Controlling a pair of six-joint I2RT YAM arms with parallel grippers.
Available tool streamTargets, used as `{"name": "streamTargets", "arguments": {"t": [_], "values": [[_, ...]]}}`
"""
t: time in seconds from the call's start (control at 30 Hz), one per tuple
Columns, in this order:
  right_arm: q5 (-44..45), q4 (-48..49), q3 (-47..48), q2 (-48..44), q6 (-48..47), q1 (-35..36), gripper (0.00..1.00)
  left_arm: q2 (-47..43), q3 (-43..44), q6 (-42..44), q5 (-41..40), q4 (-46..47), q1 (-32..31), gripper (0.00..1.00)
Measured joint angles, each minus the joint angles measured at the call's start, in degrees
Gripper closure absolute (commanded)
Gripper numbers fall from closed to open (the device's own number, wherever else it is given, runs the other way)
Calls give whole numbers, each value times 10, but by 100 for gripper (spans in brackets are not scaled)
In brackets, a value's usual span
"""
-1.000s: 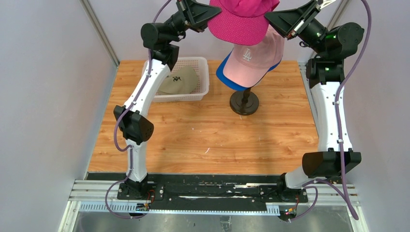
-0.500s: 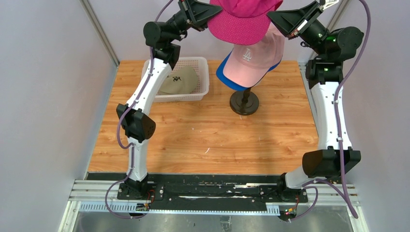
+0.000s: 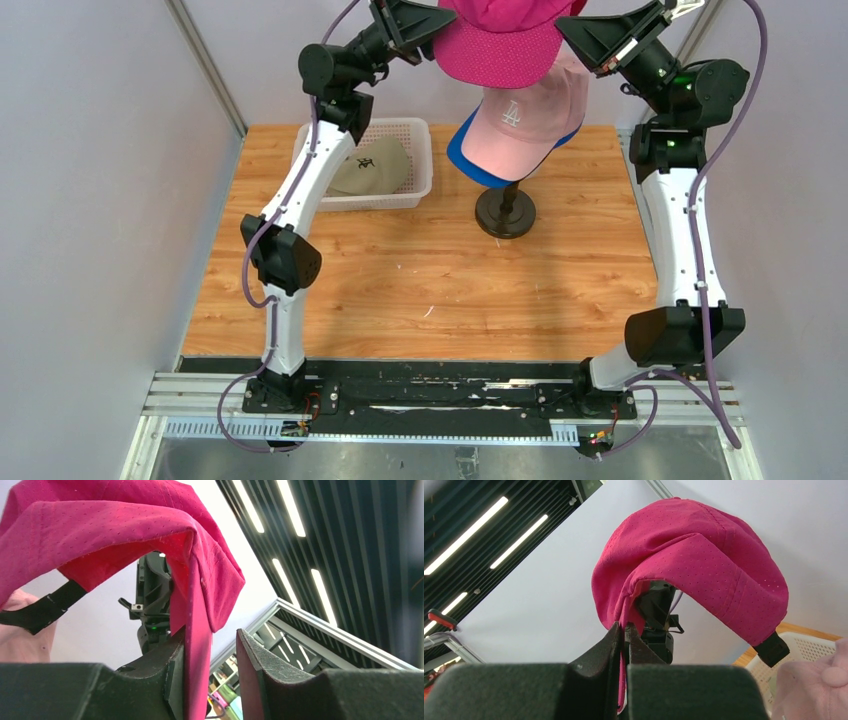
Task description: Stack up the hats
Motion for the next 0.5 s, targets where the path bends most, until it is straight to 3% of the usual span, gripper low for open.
{"name": "streamTargets", "arguments": {"t": [0.5], "values": [[85,-47,64,45,-50,-1,99,-26,-116,-15,-12,56,61,59]]}}
